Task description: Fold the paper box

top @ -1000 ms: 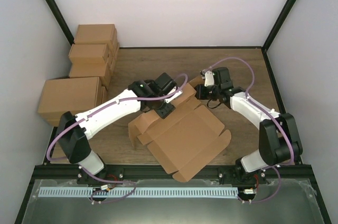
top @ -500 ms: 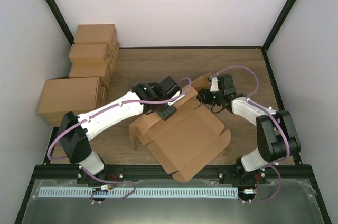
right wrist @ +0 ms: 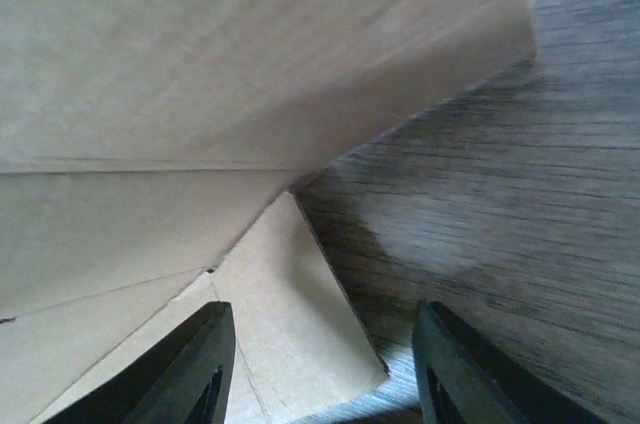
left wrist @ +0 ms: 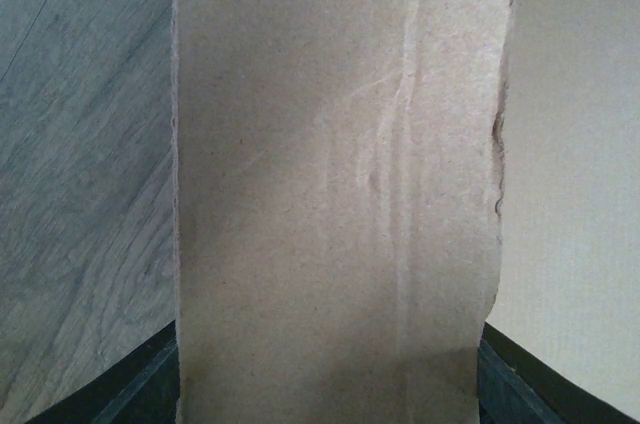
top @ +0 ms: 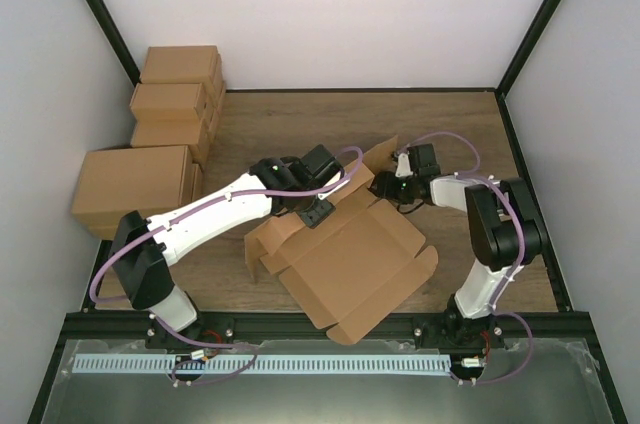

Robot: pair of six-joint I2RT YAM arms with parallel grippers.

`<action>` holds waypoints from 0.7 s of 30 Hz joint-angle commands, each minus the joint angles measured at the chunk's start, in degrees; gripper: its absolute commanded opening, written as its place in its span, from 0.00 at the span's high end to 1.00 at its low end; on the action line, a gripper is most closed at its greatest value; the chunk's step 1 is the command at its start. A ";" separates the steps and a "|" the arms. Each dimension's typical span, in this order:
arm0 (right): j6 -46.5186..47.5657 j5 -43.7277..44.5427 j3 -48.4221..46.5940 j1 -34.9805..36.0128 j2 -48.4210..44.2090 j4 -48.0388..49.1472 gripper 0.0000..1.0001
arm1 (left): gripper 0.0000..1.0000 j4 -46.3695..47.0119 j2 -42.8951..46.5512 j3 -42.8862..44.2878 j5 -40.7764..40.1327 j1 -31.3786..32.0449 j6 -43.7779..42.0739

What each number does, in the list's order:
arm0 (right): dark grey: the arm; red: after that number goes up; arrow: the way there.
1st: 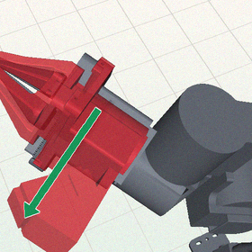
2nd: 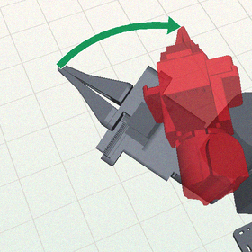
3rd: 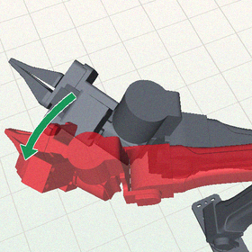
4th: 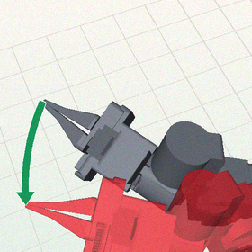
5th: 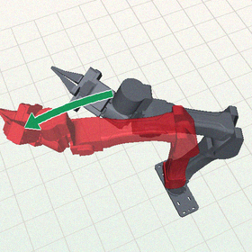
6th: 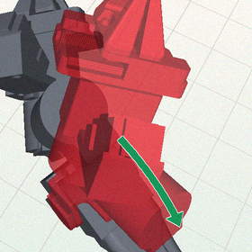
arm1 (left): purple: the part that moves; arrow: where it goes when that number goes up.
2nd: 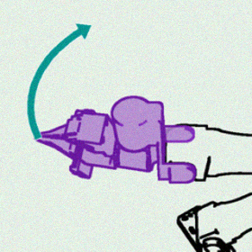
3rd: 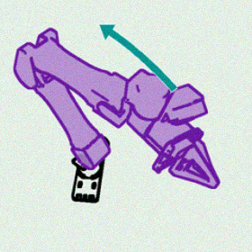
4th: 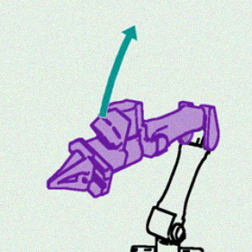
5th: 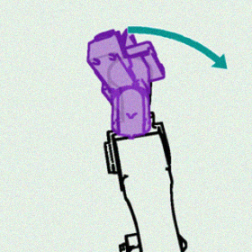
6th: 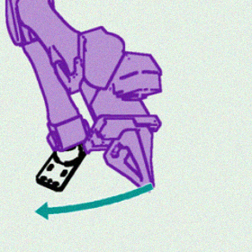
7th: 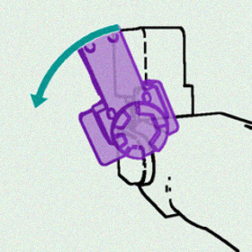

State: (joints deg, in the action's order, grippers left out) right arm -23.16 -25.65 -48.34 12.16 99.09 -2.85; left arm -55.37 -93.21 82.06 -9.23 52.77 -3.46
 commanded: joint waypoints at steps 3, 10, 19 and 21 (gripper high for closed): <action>0.35 -9.72 -1.83 -0.80 2.84 3.14 0.56 | 0.39 -1.84 -2.44 -0.76 0.92 0.24 -0.75; 2.88 -15.62 3.29 -0.69 -4.24 5.74 0.68 | 0.40 -0.67 -2.45 -0.20 1.62 0.16 -0.45; 2.76 -19.97 7.34 -0.39 -5.03 7.49 0.69 | 0.40 -1.40 -2.96 -0.57 2.21 0.17 -0.73; 2.61 -19.67 7.37 -0.40 -4.37 7.59 0.70 | 0.40 -1.60 -3.10 -0.59 2.86 0.15 -0.88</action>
State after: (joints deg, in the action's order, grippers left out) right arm -21.41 -43.13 -41.04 11.92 93.58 3.36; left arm -54.96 -93.49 82.15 -9.80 52.77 -3.62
